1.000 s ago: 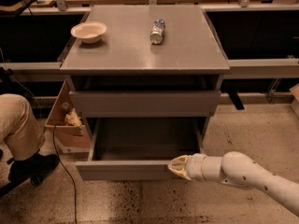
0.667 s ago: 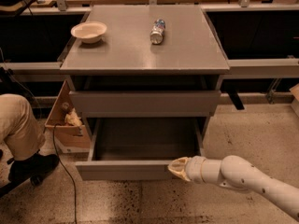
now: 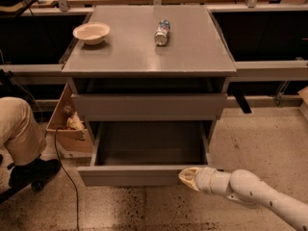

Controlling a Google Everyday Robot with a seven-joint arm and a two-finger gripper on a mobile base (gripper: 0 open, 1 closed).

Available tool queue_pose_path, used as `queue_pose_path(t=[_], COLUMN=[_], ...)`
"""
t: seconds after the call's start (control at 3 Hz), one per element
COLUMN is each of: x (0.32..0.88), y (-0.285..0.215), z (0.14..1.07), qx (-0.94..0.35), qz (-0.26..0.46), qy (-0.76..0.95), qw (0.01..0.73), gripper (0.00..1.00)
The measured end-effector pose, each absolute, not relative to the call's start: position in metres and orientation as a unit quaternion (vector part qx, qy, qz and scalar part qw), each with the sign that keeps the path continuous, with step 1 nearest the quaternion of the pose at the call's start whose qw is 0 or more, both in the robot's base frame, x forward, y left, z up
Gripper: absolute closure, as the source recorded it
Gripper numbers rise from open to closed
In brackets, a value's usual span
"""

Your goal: Close middle drawer

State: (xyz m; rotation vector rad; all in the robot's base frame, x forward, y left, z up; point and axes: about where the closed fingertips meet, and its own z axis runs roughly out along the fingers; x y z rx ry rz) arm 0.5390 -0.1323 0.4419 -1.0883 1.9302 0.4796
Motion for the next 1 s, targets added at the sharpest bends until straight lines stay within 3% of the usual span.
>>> queue_pose_path(t=[1.0], x=[0.571], y=[-0.125], z=[0.407], qx=[-0.426], qz=[0.204], qy=[0.758], qw=[0.45], gripper=[1.0])
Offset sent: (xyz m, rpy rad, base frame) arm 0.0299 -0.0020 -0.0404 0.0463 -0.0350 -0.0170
